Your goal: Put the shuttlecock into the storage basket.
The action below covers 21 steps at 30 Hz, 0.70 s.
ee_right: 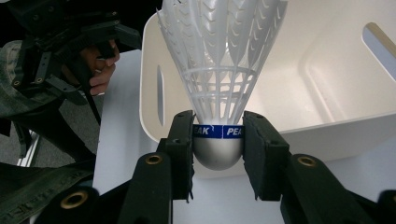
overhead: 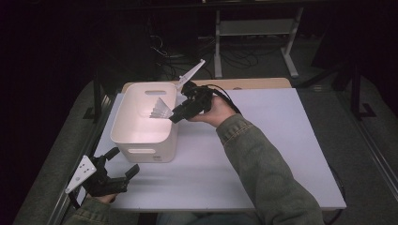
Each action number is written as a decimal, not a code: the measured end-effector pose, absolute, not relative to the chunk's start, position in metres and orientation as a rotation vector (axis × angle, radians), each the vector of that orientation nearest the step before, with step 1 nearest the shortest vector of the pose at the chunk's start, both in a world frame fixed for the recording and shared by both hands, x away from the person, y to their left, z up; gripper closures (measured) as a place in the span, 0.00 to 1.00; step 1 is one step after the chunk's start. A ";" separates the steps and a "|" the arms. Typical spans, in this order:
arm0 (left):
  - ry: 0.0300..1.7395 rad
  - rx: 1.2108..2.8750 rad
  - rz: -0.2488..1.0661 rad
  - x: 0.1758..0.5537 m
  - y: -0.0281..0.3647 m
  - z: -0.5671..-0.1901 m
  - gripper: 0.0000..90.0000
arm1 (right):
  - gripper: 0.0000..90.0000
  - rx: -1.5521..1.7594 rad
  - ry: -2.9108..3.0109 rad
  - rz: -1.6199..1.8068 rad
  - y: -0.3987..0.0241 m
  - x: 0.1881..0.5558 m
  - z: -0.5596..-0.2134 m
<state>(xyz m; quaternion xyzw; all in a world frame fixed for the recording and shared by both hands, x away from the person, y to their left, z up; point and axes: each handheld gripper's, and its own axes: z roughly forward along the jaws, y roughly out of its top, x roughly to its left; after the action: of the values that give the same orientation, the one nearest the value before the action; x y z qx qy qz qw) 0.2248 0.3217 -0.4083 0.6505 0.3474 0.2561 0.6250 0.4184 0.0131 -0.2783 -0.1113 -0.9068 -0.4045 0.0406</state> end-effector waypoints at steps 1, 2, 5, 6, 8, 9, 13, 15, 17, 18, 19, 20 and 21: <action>0.795 1.494 0.590 0.225 0.322 -0.408 0.00 | 0.71 -0.346 -2.775 -1.231 0.014 0.418 -0.278; 0.794 1.492 0.590 0.225 0.322 -0.408 0.00 | 0.71 -0.329 -2.774 -1.254 0.016 0.418 -0.278; 0.790 1.499 0.592 0.225 0.322 -0.408 0.00 | 0.71 -0.324 -2.774 -1.244 0.020 0.417 -0.277; 0.790 1.498 0.592 0.225 0.322 -0.408 0.00 | 0.71 -0.314 -2.775 -1.249 0.021 0.417 -0.277; 0.791 1.498 0.592 0.225 0.322 -0.408 0.00 | 0.71 -0.331 -2.768 -1.232 0.024 0.415 -0.277; 0.793 1.492 0.590 0.225 0.322 -0.408 0.00 | 0.71 -0.335 -2.769 -1.224 0.025 0.415 -0.277; 0.795 1.489 0.586 0.225 0.321 -0.408 0.00 | 0.71 -0.319 -2.757 -1.238 0.029 0.416 -0.278; 0.793 1.492 0.583 0.224 0.322 -0.408 0.00 | 0.71 -0.321 -2.753 -1.238 0.032 0.416 -0.280; 0.797 1.488 0.580 0.224 0.321 -0.408 0.00 | 0.71 -0.324 -2.745 -1.235 0.034 0.416 -0.281; 0.796 1.488 0.580 0.224 0.322 -0.408 0.00 | 0.71 -0.307 -2.745 -1.247 0.036 0.417 -0.283; 0.799 1.488 0.581 0.224 0.322 -0.408 0.00 | 0.71 -0.286 -2.749 -1.249 0.038 0.418 -0.284; 0.799 1.489 0.582 0.224 0.322 -0.408 0.00 | 0.71 -0.278 -2.748 -1.250 0.040 0.418 -0.285; 0.798 1.490 0.582 0.224 0.322 -0.408 0.00 | 0.71 -0.282 -2.748 -1.243 0.041 0.418 -0.285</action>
<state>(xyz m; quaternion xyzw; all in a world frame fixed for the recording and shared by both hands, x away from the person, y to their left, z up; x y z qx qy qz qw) 0.2243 0.3223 -0.4082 0.6496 0.3479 0.2540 0.6265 0.4180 0.0413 -0.2853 -0.0930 -0.9058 -0.4095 0.0562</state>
